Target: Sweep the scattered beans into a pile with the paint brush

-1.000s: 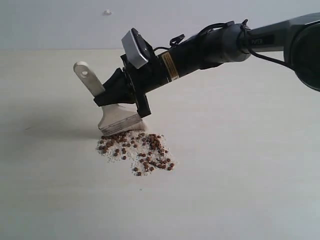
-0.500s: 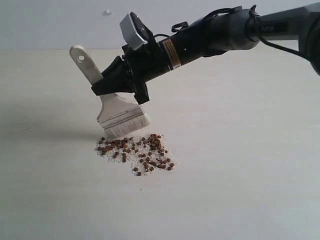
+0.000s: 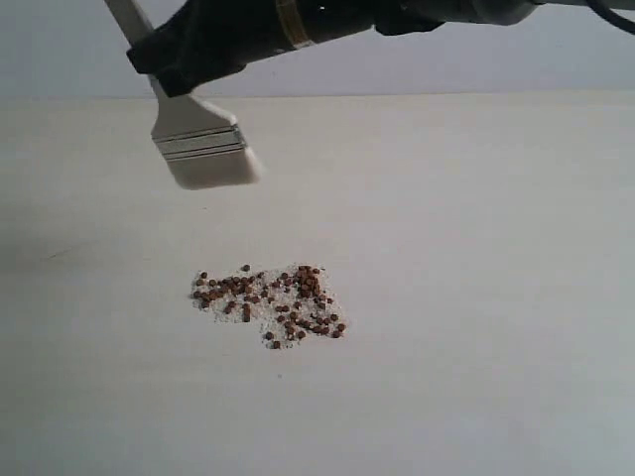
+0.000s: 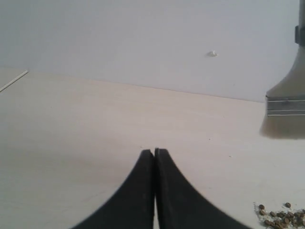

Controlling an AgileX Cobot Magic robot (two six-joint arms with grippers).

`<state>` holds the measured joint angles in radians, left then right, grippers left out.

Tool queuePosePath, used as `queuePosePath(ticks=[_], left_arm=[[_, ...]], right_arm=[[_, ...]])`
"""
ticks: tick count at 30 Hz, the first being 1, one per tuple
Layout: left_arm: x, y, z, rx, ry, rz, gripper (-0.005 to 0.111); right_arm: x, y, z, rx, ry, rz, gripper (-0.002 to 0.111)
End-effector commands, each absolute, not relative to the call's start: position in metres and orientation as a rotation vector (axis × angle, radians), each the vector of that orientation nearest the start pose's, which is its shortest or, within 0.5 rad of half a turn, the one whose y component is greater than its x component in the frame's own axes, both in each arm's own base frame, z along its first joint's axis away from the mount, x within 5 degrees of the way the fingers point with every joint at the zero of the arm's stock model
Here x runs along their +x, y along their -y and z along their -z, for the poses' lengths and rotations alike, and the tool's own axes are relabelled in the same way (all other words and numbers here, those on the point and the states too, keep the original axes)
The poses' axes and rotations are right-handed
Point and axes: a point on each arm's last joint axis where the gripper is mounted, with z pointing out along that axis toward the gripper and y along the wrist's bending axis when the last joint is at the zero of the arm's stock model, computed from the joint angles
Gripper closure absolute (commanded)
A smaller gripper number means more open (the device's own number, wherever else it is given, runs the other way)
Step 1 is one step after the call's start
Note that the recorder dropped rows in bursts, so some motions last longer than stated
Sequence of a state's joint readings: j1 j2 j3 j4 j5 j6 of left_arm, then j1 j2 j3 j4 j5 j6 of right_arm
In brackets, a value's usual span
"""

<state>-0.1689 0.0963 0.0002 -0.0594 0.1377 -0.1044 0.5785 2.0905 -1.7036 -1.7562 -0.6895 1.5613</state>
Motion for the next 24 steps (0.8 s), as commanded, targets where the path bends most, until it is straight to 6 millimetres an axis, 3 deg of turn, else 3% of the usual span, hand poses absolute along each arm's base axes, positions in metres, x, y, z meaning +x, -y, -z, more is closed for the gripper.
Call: queuePosePath(ticks=[1, 7, 10, 14, 19, 24], left_arm=[[0.062, 0.012, -0.195, 0.006, -1.723, 0.266, 0.107], [0.062, 0.012, -0.195, 0.006, -1.723, 0.266, 0.107], [0.062, 0.012, -0.195, 0.006, -1.723, 0.266, 0.107], [0.062, 0.012, -0.195, 0.006, -1.723, 0.266, 0.107], [0.062, 0.012, -0.195, 0.006, -1.723, 0.266, 0.107], [0.062, 0.012, -0.195, 0.006, -1.723, 0.266, 0.107]], right_arm=[[0.364, -0.336, -0.270, -0.893, -1.798, -0.855, 0.108], [0.338, -0.364, -0.255, -0.453, -1.855, -0.489, 0.108], [0.310, -0.369, -0.250, -0.256, -1.811, -0.269, 0.108], [0.272, -0.377, -0.242, -0.097, -1.758, -0.198, 0.108], [0.235, -0.397, -0.231, -0.151, -1.715, -0.192, 0.108], [0.227, -0.407, -0.203, -0.194, -1.720, -0.136, 0.108]])
